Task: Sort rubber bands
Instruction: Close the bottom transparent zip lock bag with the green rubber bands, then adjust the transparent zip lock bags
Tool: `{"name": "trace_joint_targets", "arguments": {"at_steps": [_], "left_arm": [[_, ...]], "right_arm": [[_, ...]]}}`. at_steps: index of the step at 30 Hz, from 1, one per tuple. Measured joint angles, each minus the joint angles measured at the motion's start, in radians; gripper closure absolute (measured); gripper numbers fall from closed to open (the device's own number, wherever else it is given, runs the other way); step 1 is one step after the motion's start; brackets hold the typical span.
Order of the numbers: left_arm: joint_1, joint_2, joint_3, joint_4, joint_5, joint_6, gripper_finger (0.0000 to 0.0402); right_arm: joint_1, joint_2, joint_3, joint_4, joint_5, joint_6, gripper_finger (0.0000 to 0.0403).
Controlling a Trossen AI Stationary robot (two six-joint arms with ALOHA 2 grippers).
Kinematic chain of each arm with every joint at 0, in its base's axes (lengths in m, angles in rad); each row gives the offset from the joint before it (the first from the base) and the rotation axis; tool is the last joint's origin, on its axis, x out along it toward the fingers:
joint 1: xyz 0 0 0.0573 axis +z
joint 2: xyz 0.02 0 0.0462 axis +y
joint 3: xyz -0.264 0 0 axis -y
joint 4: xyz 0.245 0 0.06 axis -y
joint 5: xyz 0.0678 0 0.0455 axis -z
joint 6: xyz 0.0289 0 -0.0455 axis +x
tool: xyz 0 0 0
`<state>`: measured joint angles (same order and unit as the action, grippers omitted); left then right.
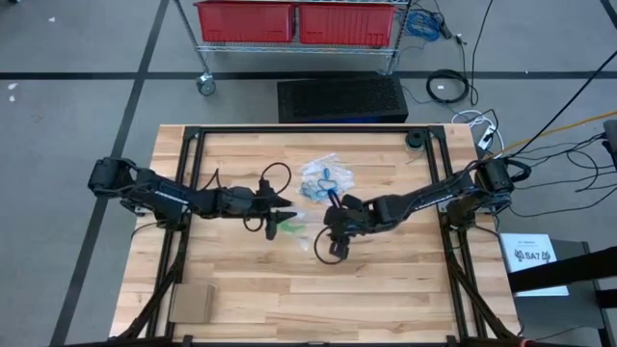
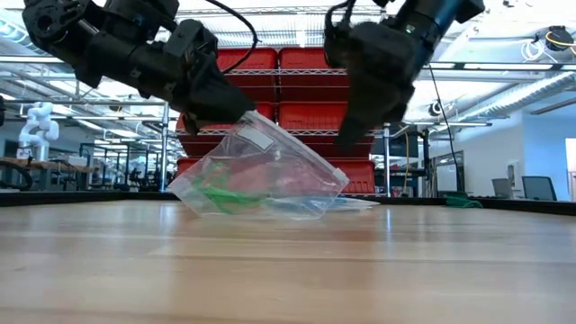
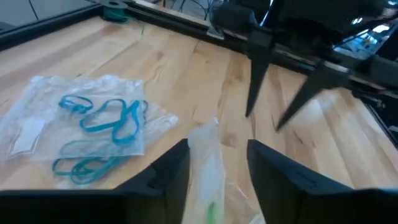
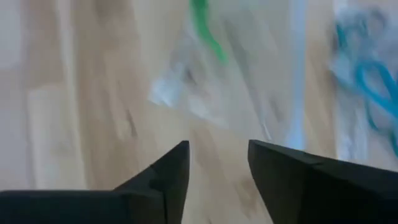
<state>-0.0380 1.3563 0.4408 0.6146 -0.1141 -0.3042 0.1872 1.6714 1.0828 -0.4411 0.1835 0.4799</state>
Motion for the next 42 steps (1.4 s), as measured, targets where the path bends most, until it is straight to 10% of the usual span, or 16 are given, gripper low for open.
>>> {"name": "trace_joint_targets", "arguments": {"at_steps": [6, 17, 28, 42], "left_arm": [[0.015, 0.000, 0.016, 0.007, -0.001, 0.007, 0.0211], [0.071, 0.000, 0.059, -0.009, -0.002, 0.084, 0.0205], [0.102, -0.019, 0.060, -0.189, 0.001, 0.085, 0.0206], [0.103, -0.019, 0.060, -0.217, -0.021, 0.111, 0.0206]], "right_arm": [[-0.002, 0.041, 0.001, 0.152, 0.043, -0.044, 0.0252], [-0.001, 0.280, 0.001, 0.438, 0.038, -0.065, 0.0395], [0.045, 0.204, 0.001, 0.117, -0.067, -0.054, 0.0402], [0.044, 0.019, 0.001, -0.086, 0.103, -0.081, 0.0374]]}}
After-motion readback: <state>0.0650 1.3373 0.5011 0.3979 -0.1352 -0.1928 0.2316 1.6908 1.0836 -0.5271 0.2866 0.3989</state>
